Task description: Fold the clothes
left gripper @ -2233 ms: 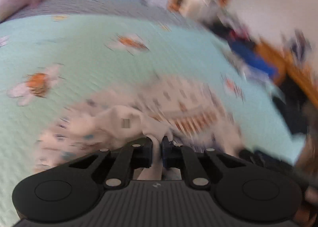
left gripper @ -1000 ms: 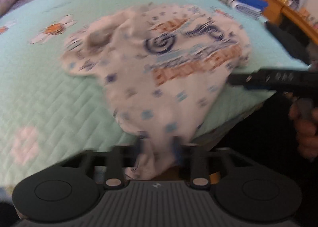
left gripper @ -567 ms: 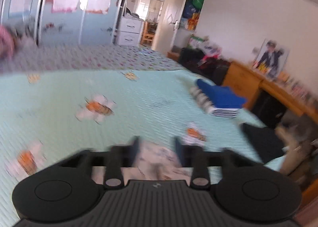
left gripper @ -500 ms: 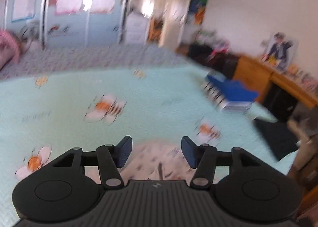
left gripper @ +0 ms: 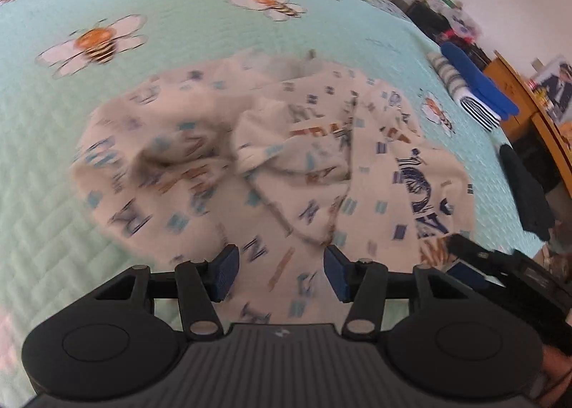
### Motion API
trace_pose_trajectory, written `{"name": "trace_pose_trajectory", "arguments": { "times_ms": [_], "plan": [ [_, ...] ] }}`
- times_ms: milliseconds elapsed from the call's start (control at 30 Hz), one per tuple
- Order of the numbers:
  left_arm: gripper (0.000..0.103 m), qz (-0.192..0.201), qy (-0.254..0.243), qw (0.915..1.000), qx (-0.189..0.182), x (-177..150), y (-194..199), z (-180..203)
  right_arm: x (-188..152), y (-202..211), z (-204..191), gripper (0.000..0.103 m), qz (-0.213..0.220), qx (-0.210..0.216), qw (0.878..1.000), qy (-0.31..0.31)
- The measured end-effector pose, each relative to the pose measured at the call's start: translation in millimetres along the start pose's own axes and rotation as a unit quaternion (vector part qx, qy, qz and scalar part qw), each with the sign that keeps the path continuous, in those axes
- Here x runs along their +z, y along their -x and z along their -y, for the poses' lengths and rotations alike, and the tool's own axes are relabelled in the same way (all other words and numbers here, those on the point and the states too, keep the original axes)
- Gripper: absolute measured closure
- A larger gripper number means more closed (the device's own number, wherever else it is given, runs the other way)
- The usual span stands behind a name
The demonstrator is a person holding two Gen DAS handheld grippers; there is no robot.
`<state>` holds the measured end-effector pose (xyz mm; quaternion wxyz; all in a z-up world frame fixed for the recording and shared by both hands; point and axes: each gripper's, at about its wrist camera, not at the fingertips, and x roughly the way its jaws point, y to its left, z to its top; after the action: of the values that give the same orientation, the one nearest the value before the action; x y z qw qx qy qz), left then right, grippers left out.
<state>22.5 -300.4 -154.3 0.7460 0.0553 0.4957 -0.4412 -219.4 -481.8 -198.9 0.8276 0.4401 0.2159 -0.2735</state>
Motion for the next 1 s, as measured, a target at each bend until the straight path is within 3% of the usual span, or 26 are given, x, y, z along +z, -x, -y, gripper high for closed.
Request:
{"name": "trace_pose_trajectory", "arguments": {
  "times_ms": [33, 67, 100, 133, 233, 300, 367, 433, 600, 700, 767, 833, 933, 1000],
  "plan": [
    [0.048, -0.004, -0.008, 0.9999, 0.009, 2, -6, 2, 3, -6, -1, 0.045, -0.004, 0.001, 1.000, 0.002],
    [0.048, -0.008, -0.015, 0.9997, 0.020, 4, -12, 5, 9, -11, -4, 0.075, -0.004, 0.004, 1.000, 0.010],
    [0.048, -0.009, -0.022, 0.9994, 0.025, 5, -16, 4, 18, -14, -6, 0.091, 0.000, 0.001, 1.000, 0.018],
    [0.049, -0.007, -0.029, 0.9992, 0.026, 4, -15, 2, 31, -14, -6, 0.095, 0.016, -0.009, 1.000, 0.019],
    [0.054, -0.001, -0.040, 0.9987, 0.030, -2, -8, -13, 65, 0, 4, 0.094, 0.073, -0.029, 0.997, 0.002],
    [0.058, 0.000, -0.040, 0.9987, 0.031, -4, -1, -22, 82, 10, 14, 0.085, 0.069, -0.008, 0.998, -0.007],
    [0.059, 0.005, -0.045, 0.9984, 0.033, -3, 3, -29, 81, 22, 22, 0.063, 0.065, 0.007, 0.998, -0.006],
    [0.066, 0.010, -0.045, 0.9981, 0.041, 3, -1, -36, 63, 33, 22, 0.052, 0.072, -0.004, 0.997, 0.015],
    [0.083, 0.021, -0.049, 0.9968, 0.060, 40, -20, -51, 20, 32, 37, 0.052, 0.050, -0.008, 0.999, -0.019],
    [0.091, 0.030, -0.068, 0.9930, 0.092, 61, -27, -62, 22, 30, 30, 0.052, 0.052, -0.013, 0.999, -0.003],
    [0.095, 0.044, -0.088, 0.9855, 0.138, 71, -26, -67, 21, 26, 29, 0.050, 0.046, -0.013, 0.999, 0.004],
    [0.098, 0.082, -0.119, 0.9667, 0.211, 86, -16, -73, 20, 23, 32, 0.050, 0.042, -0.015, 0.999, -0.002],
    [0.098, 0.139, -0.109, 0.9446, 0.277, 119, 13, -96, 20, 24, 34, 0.050, 0.045, -0.011, 0.999, -0.010],
    [0.098, 0.144, -0.074, 0.9481, 0.274, 134, 34, -114, 20, 26, 34, 0.050, 0.053, -0.010, 0.999, -0.008]
  ]
}}
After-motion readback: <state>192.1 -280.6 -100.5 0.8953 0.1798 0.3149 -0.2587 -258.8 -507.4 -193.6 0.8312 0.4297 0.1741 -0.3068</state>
